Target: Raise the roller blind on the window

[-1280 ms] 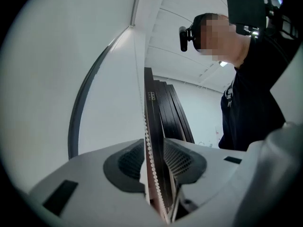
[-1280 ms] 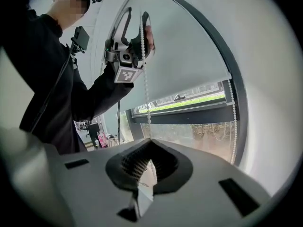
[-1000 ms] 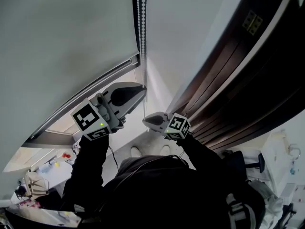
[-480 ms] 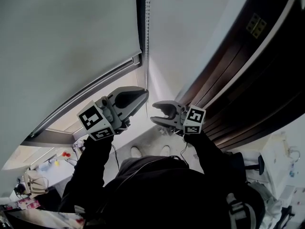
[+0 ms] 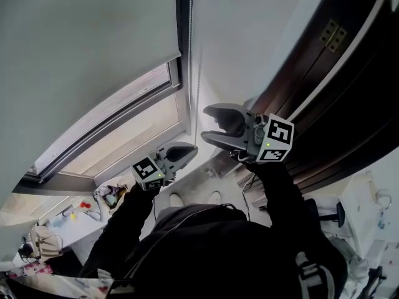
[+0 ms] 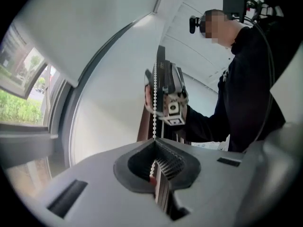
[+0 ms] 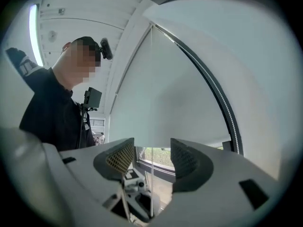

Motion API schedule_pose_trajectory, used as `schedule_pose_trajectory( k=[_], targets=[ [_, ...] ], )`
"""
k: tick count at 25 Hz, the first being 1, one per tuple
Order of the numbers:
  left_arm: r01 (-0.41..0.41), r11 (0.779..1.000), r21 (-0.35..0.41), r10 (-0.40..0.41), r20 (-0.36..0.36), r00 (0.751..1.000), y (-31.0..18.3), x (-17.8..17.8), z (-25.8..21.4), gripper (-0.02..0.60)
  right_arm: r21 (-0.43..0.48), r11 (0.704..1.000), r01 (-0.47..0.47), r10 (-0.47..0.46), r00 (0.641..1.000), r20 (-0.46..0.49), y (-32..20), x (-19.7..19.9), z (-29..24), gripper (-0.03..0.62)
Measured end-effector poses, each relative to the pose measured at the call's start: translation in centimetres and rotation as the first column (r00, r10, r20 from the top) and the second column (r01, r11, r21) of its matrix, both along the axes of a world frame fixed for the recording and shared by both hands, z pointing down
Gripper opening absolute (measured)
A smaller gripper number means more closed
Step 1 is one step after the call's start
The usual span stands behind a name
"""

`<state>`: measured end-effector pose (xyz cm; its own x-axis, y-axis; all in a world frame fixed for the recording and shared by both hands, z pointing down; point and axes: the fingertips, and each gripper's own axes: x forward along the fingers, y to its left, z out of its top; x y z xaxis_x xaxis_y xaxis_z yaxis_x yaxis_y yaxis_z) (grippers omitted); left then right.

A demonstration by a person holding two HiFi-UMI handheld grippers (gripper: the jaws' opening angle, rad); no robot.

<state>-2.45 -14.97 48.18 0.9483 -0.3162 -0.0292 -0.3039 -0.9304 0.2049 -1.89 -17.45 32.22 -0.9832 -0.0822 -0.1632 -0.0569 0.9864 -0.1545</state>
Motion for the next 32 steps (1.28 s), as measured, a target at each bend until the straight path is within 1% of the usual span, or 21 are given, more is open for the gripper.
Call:
schedule_pose_trajectory(
  k=[2,4,7,8,9,12,16,19,21,22,23,24,25,29,32],
  targets=[
    [-0.023,0.998,-0.056,0.02,-0.05,0.999,1.0,0.2,2.9,0.008,0.008,1.0,0.009,-0.009,1.0,-0.004,-0.1,-0.7,-1.1,0.236],
    [-0.03,0.996,-0.08,0.024,-0.069,0.997,1.9,0.1,4.9,0.008,0.015,1.0,0.019,-0.019,1.0,-0.009,-0.1,-1.2,-1.9,0.229],
    [-0.033,0.997,-0.066,0.029,-0.056,0.998,2.6,0.2,5.7,0.008,0.019,0.999,0.039,-0.039,0.999,-0.023,-0.3,-1.8,-2.7,0.197],
    [-0.032,0.998,-0.061,0.029,-0.048,0.998,2.7,0.1,5.8,0.008,0.025,0.999,0.041,-0.04,0.999,-0.033,-0.4,-1.9,-2.9,0.175],
    [-0.029,0.998,-0.057,0.027,-0.04,0.999,2.6,0.1,5.8,0.008,0.032,0.999,0.043,-0.042,0.998,-0.041,-0.5,-2.0,-3.0,0.135],
    [-0.013,0.999,-0.05,0.011,-0.036,0.999,2.4,-0.3,5.9,0.008,0.046,0.997,0.065,-0.062,0.997,-0.054,-0.1,-2.2,-3.4,0.046],
    [0.001,0.999,-0.037,-0.002,-0.03,1.0,2.5,-0.8,6.2,0.008,0.049,0.994,0.095,-0.092,0.993,-0.068,0.5,-2.9,-3.5,0.013],
    [0.026,1.0,-0.011,-0.026,0.013,1.0,2.7,-0.8,6.2,0.008,0.079,0.994,0.081,-0.074,0.994,-0.086,0.7,-3.1,-3.5,0.009],
    [0.039,0.999,-0.011,-0.039,0.028,0.999,2.7,-0.9,5.8,0.011,0.111,0.992,0.062,-0.051,0.993,-0.103,0.6,-3.2,-3.5,0.008],
    [0.042,0.999,-0.02,-0.041,0.014,0.999,2.6,-1.0,5.4,0.02,0.115,0.992,0.058,-0.047,0.994,-0.103,0.6,-3.3,-3.4,0.008],
    [0.046,0.999,-0.026,-0.046,-0.007,0.999,2.5,-1.3,4.8,0.067,0.111,0.992,0.058,-0.048,0.994,-0.096,0.6,-3.3,-3.4,0.008],
    [0.055,0.998,-0.027,-0.055,-0.029,0.998,2.3,-1.7,4.1,0.092,0.101,0.993,0.059,-0.051,0.995,-0.085,0.6,-3.3,-3.3,0.008],
    [0.065,0.998,-0.024,-0.066,-0.047,0.997,2.0,-2.1,3.2,0.101,0.093,0.994,0.058,-0.051,0.996,-0.075,0.5,-3.3,-3.3,0.008],
    [0.107,0.994,0.001,-0.106,-0.099,0.989,0.5,-3.9,-0.7,0.14,0.091,0.995,0.033,-0.027,0.997,-0.068,-0.1,-2.9,-2.8,0.008],
    [0.127,0.99,0.055,-0.12,-0.119,0.986,-0.6,-5.2,-3.6,0.16,0.089,0.996,0.022,-0.013,0.995,-0.103,-0.5,-3.0,-1.0,0.008]
  ],
)
